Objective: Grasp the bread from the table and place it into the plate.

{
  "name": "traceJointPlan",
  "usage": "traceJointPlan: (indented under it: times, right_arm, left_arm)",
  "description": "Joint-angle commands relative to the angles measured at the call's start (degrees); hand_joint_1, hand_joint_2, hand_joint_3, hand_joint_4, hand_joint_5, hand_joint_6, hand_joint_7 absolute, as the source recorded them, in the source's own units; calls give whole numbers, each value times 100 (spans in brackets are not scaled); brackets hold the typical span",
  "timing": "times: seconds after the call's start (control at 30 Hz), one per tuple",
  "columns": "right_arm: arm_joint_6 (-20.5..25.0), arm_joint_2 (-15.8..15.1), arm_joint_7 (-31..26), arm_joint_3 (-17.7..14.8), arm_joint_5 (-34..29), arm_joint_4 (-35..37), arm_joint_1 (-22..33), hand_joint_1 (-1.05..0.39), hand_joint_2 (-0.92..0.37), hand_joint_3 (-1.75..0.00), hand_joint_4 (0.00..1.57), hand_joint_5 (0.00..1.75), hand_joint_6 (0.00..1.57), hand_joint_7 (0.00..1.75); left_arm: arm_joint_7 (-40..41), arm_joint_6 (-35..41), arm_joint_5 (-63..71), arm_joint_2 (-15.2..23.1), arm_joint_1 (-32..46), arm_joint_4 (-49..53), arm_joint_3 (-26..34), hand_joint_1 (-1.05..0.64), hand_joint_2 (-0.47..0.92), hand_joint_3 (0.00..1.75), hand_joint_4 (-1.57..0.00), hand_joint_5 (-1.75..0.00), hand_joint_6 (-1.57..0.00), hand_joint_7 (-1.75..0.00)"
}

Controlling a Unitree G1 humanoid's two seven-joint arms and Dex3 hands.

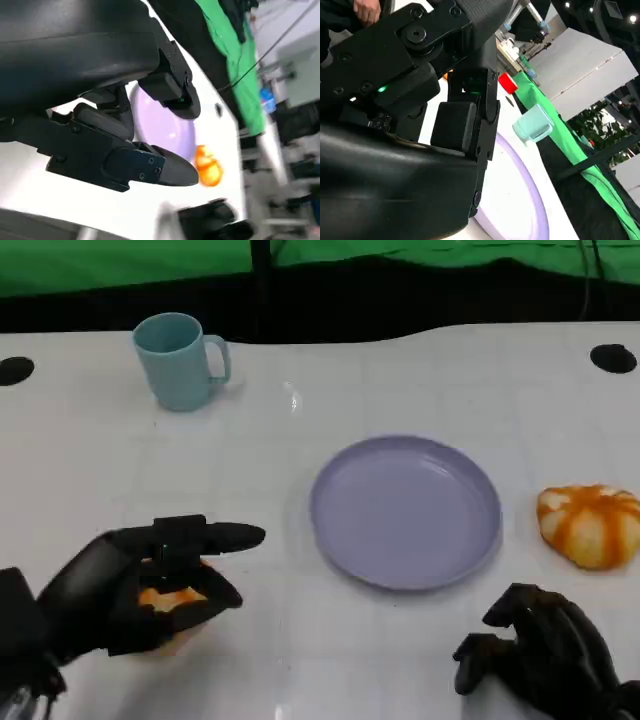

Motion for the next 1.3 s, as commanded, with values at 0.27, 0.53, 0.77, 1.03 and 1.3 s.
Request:
traceJointPlan:
  times: [0.27,0.53,0.77,1.03,1.3]
  right_arm:
    - [-6,-52,-70,38,-35,-164,115,-103,-73,-1,157,72,157,35]
    - [5,-82,-80,47,-31,-140,119,-104,-72,0,157,73,157,34]
    - [23,-77,-59,69,7,-266,201,-101,-73,0,157,71,157,32]
    - [76,-81,-29,70,68,-266,188,-101,-72,0,157,70,157,31]
    - [19,-35,-123,134,-4,-320,227,-102,-73,-1,157,71,157,33]
  left_arm:
    - [1045,242,3051,1360,217,-1705,-183,-75,92,15,-51,-27,-44,0]
    - [992,962,4753,1582,229,-2576,-577,-68,90,1,-51,-5,-37,0]
    - [392,1461,5613,1696,-29,-2572,-1158,-69,87,0,-41,0,-29,0]
    - [423,1602,5956,1608,-380,-1937,-1662,-72,86,0,-39,0,-25,0]
    - [714,1593,6089,1575,-662,-1357,-1899,-71,86,0,-40,0,-24,0]
